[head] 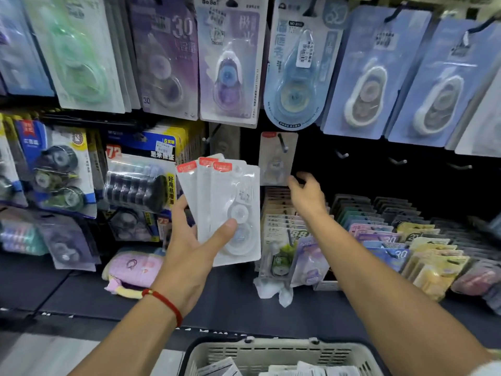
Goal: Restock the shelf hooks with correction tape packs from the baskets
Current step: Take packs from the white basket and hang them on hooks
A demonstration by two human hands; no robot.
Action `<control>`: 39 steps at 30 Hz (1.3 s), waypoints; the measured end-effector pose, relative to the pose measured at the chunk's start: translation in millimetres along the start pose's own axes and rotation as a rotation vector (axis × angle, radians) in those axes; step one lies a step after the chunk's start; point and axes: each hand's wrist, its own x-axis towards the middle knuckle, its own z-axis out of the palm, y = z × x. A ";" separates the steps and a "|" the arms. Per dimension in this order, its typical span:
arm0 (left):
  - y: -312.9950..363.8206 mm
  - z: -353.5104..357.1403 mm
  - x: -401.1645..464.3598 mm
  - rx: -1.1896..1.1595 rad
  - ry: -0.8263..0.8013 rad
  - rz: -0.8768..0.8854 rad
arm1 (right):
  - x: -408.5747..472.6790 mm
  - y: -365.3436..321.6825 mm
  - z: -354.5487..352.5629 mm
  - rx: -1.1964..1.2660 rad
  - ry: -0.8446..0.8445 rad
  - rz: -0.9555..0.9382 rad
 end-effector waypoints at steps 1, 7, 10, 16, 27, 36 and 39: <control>-0.5 0.5 0.4 -0.016 -0.007 -0.003 | -13.1 0.5 -2.3 0.051 -0.040 -0.033; -4.7 7.8 -1.5 -0.060 -0.072 -0.010 | -109.6 -15.1 -41.6 0.291 -0.464 -0.269; -4.4 16.9 -6.8 -0.069 -0.128 -0.012 | -127.2 -22.8 -47.7 0.239 -0.462 -0.262; -4.8 30.5 -9.0 -0.156 -0.103 -0.022 | -134.8 -30.4 -51.0 0.295 -0.488 -0.144; 1.0 15.3 -5.4 0.301 0.263 0.269 | -104.3 -33.5 -64.8 0.292 -0.264 -0.192; 10.3 11.4 -10.7 0.292 0.256 0.273 | -102.8 -27.7 -48.1 0.363 -0.145 -0.218; 9.8 6.2 -13.5 0.308 0.237 0.280 | -104.7 -20.3 -42.4 0.352 -0.093 -0.228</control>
